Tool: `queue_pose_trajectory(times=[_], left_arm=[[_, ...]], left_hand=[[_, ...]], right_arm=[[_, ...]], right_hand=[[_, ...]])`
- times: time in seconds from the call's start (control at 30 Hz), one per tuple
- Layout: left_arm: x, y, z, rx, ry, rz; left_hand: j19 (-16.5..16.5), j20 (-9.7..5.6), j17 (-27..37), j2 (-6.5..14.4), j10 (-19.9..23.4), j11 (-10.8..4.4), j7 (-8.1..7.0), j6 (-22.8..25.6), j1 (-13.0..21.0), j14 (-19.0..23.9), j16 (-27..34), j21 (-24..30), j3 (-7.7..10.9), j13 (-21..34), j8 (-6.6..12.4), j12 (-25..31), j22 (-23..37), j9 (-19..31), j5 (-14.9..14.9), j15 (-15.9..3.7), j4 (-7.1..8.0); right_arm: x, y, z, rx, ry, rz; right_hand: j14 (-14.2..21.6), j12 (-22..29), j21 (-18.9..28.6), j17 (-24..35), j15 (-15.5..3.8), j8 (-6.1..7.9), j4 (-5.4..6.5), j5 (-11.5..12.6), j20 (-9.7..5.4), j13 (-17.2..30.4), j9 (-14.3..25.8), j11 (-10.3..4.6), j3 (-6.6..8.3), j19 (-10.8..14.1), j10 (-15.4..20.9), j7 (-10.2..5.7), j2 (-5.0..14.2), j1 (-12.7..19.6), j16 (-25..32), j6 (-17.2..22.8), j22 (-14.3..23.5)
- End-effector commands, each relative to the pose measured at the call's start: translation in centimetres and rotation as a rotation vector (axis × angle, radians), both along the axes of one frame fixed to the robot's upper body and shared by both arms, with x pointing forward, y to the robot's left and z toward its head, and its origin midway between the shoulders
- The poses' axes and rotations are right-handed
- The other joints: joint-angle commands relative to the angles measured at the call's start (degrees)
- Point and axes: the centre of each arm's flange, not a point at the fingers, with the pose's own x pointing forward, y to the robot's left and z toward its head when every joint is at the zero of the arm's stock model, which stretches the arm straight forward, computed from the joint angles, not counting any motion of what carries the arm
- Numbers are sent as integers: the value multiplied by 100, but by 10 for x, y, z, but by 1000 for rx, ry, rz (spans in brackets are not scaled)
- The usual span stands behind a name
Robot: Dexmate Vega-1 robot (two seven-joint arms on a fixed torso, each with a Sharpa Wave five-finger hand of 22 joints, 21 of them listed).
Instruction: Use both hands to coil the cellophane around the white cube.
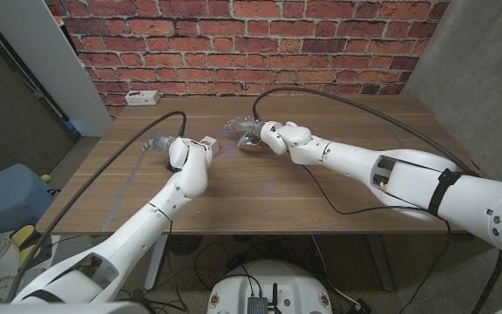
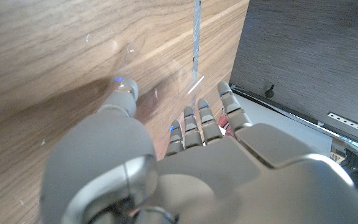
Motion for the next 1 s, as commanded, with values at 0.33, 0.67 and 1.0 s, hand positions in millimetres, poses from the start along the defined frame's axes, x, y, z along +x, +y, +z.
queue_pose_trajectory(times=[0.33, 0.67, 1.0], left_arm=[[12, 5, -11, 366, -217, -111], [-5, 17, 7, 586, -305, -243], [-16, 29, 38, 795, -360, -431]], left_hand=[[474, -699, -22, 374, 2503, -780, -239, 3134, 943, 1726, 5, 591, 861, -10, 493, 334, 118, 37, 115, -757, 221], [692, -1061, 6, 387, 2911, -1052, -670, 3866, 773, 2248, 13, 904, 1114, 9, 474, 256, 139, 61, 38, -1128, 391], [957, -1338, 29, 352, 3252, -1155, -944, 4332, 646, 2665, 41, 1168, 1140, 30, 456, 241, 118, 93, -15, -1295, 359]], right_arm=[[0, -6, -14, 17, -72, 35], [1, -13, -18, 53, -48, 43], [4, -20, -19, 66, -28, 52]], right_hand=[[909, 252, 169, 19, -748, 482, -21, -272, -273, 7, 5, -183, -337, 498, 1725, 17, 338, 467, 356, 2713, 19], [987, 183, 187, 41, -760, 287, 14, -324, -266, 6, 0, -166, -427, 576, 1808, 107, 367, 468, 400, 2591, 23], [991, 90, 182, 82, -789, 124, 124, -338, -281, 10, 7, -159, -506, 583, 1707, 108, 475, 325, 428, 2372, 26]])
